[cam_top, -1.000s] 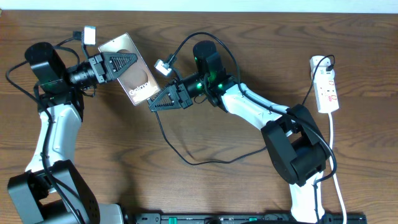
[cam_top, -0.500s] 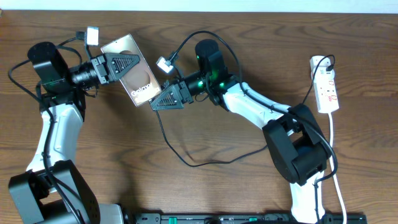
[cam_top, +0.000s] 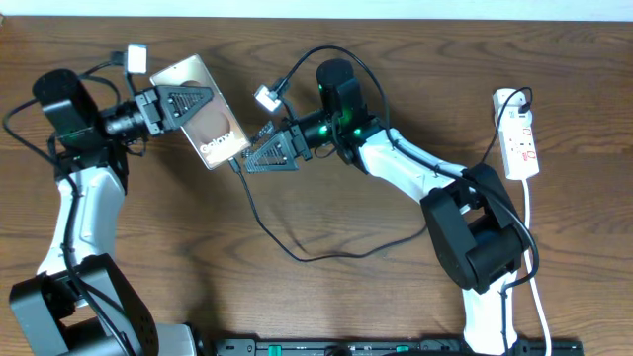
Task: Plug charger to phone and switch on socket
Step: 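Open the right gripper, withdraw it right, and lower the phone with left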
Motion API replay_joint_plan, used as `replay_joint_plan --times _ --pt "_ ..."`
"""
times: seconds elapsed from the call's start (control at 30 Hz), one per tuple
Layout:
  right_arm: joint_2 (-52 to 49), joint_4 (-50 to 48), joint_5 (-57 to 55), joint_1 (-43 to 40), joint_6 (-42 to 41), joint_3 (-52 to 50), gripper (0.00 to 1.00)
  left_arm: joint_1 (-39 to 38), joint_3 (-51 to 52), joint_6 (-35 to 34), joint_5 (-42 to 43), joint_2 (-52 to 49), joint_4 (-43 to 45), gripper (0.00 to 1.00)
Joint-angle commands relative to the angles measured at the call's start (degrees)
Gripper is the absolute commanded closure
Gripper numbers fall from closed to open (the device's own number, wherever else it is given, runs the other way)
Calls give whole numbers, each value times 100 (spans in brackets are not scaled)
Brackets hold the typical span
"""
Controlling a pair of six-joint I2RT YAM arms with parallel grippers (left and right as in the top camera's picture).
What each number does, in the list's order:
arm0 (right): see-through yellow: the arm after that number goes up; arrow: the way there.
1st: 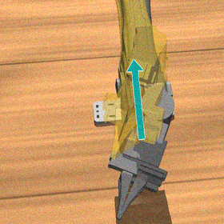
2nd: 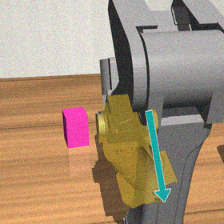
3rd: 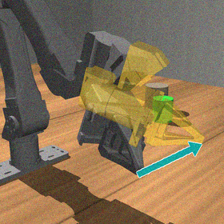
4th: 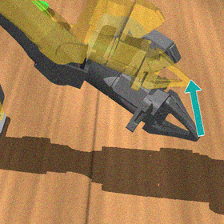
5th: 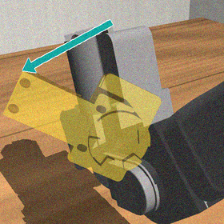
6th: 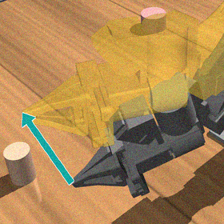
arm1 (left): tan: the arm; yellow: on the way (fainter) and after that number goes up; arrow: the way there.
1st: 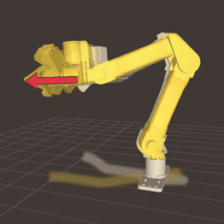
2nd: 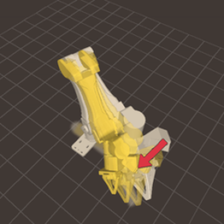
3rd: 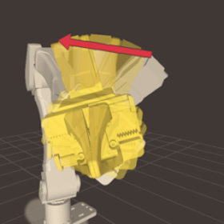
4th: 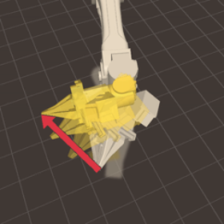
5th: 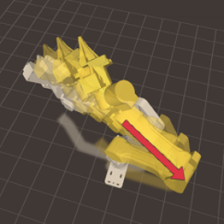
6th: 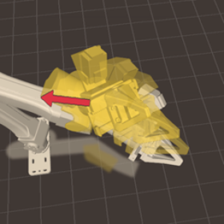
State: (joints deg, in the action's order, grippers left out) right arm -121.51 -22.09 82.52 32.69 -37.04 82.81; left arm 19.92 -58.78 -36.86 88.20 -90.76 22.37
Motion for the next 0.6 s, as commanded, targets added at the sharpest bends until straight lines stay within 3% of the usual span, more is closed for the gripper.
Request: replay_joint_plan --times 0.0,0.4,0.57 --pt "-22 4 125 -186 17 76 1 221 81 114 -157 17 -264 93" --pt "-22 192 184 -514 24 76 1 507 555 1517 -2743 15 -3314 93" --pt "-22 197 184 -522 24 76 1 507 752 1744 -3512 15 -3873 93"
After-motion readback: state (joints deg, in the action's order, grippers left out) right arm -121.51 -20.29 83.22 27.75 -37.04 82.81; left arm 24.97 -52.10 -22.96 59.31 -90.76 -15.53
